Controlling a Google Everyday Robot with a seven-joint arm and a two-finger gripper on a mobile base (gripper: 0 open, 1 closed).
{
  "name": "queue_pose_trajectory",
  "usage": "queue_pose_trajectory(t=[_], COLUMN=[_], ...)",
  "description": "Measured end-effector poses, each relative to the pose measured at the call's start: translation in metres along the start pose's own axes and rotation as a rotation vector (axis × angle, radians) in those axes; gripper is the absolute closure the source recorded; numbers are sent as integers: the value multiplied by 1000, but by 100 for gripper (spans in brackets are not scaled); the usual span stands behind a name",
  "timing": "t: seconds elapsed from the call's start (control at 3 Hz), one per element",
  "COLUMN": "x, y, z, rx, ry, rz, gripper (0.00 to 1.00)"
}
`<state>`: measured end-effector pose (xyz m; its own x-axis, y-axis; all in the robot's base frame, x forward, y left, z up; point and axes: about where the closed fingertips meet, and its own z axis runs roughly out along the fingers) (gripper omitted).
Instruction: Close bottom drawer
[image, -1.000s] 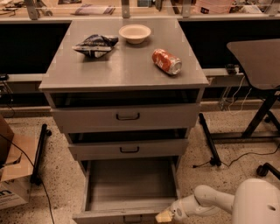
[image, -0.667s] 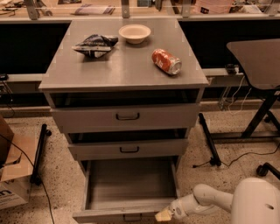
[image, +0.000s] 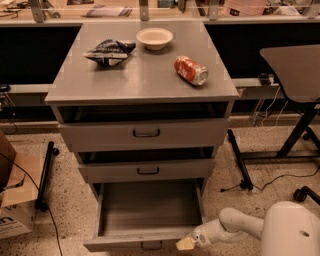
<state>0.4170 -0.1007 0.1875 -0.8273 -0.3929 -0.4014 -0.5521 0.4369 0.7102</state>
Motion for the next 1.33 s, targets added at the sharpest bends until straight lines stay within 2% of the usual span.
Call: queue_pose_trajectory(t=[0.33, 1.33], x=[-16, -25], y=[-7, -14], z=[3, 8], rx=[8, 30], ry=[2, 1], rz=[-23, -40], gripper=[100, 100])
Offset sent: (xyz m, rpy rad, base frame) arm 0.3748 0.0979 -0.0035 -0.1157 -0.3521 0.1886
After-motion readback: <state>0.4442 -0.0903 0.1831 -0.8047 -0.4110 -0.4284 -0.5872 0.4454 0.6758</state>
